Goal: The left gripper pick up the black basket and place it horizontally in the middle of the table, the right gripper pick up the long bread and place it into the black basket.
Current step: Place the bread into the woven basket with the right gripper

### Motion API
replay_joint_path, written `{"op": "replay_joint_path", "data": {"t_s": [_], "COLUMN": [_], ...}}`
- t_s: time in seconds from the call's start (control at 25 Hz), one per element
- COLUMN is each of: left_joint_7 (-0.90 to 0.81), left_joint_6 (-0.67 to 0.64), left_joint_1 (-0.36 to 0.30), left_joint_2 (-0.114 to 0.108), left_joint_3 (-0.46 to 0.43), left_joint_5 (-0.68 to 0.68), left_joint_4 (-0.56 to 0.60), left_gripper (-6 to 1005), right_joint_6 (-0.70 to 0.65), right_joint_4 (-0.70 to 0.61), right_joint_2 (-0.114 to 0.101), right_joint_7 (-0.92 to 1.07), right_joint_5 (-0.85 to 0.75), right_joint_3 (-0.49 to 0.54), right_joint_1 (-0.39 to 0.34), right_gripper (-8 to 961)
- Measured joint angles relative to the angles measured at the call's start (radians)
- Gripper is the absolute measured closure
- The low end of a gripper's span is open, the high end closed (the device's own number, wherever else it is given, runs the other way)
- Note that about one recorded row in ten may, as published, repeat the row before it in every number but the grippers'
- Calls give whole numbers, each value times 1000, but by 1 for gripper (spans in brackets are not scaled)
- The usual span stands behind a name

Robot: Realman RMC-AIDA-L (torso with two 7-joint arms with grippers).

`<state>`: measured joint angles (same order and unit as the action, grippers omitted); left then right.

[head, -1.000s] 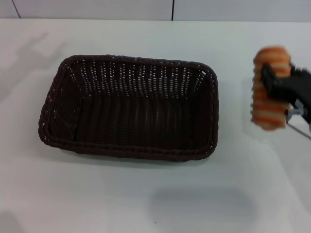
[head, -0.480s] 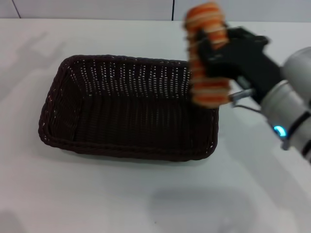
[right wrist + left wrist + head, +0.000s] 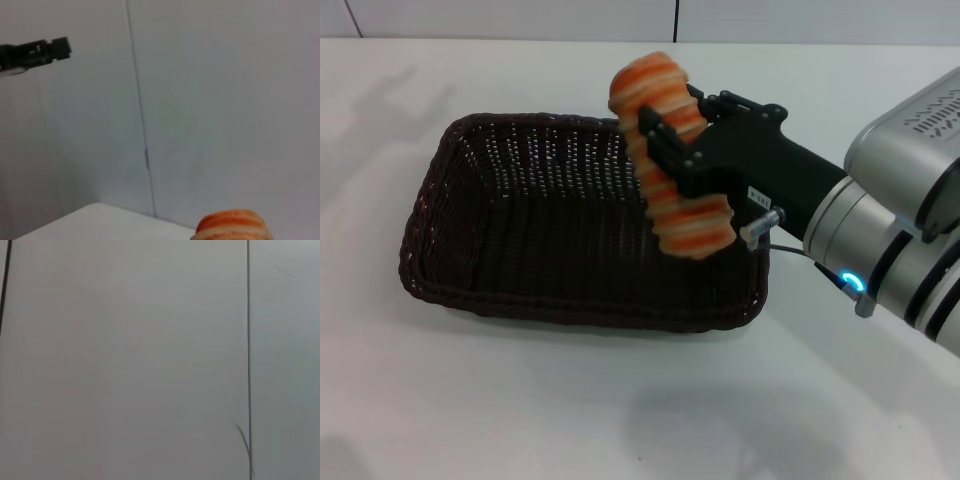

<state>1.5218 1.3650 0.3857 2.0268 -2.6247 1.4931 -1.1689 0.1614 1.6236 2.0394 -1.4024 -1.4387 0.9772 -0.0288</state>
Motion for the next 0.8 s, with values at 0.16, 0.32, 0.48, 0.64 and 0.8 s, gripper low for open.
{"op": "replay_joint_path", "data": {"t_s": [0.16,0.32,0.48,0.64,0.8], "left_joint_7": [0,0,0,-1,-2], "left_joint_6": [1,4,7,8,9], "left_joint_1": [-4,-5,-7,-12,-16], "left_joint_2": [3,4,5,7,7], "left_joint_3": [0,0,0,0,0], "left_joint_5": [-6,-10,-13,-17,-24], "left_joint_4": [0,0,-1,-1,-2], "left_gripper": [323,323,323,323,323], "right_joint_6": [19,33,53,62,66], "right_joint_4": [-4,-7,-30,-50,-52], "right_joint_2": [1,1,1,2,3], "right_joint_7": [2,2,2,2,6], "right_joint_5": [-6,-10,-18,-21,-30], "right_joint_3": [10,19,31,37,45], "right_joint_1": [3,6,22,38,42], "right_gripper": [553,523,501,410,260]}}
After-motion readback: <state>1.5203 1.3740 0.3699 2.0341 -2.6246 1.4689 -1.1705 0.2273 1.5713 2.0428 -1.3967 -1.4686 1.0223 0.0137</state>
